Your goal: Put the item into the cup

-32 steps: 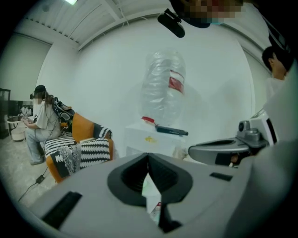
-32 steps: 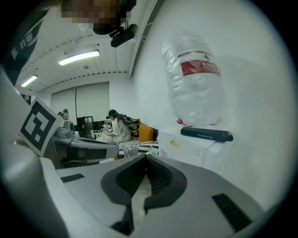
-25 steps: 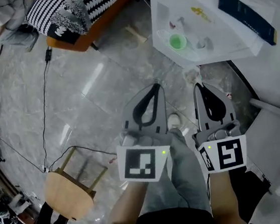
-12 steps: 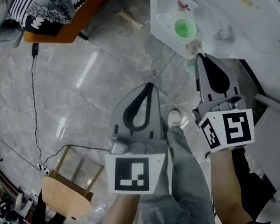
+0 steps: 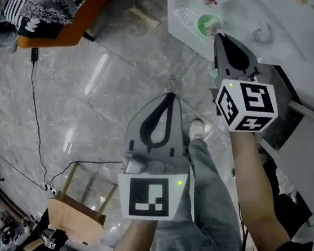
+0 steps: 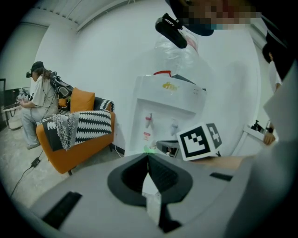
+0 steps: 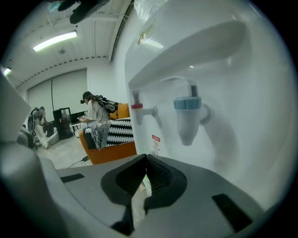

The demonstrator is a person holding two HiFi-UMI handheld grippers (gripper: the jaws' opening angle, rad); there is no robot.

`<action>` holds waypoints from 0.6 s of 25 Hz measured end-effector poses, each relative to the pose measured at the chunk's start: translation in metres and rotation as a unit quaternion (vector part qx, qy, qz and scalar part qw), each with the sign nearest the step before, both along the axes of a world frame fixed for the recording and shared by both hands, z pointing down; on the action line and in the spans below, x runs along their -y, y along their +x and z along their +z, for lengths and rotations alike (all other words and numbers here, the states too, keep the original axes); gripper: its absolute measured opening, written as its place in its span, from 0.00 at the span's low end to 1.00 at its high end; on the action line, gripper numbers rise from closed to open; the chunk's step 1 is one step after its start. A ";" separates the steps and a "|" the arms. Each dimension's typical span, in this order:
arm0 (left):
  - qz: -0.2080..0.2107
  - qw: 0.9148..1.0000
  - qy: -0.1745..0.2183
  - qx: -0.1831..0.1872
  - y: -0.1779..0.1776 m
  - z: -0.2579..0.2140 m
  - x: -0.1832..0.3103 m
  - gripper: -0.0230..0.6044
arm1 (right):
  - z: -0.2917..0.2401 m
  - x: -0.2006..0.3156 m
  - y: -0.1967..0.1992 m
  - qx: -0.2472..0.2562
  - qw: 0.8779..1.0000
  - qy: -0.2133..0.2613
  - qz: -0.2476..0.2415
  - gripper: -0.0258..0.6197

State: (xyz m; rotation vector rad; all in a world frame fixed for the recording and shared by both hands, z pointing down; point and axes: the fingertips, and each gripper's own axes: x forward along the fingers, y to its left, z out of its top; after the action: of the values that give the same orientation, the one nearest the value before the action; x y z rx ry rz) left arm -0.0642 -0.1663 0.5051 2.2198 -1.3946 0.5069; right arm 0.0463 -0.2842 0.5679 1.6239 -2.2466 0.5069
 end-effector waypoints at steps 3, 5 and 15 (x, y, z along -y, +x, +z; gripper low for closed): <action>-0.002 1.000 -0.002 0.001 -0.001 0.004 0.002 0.05 | 0.014 0.009 0.002 -0.007 1.000 -0.007 0.010 0.06; -0.002 1.000 -0.003 0.001 -0.002 0.007 0.002 0.05 | 0.021 0.012 0.004 -0.012 1.000 -0.011 0.015 0.06; -0.005 1.000 -0.008 0.005 -0.006 0.013 -0.004 0.05 | 0.032 0.023 0.009 0.013 0.999 -0.007 0.032 0.06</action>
State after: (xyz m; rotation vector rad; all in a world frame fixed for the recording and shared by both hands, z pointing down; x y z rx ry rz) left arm -0.0703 -0.1625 0.5181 2.1995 -1.4011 0.5237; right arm 0.0551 -0.3069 0.5994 1.6948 -2.2097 0.5619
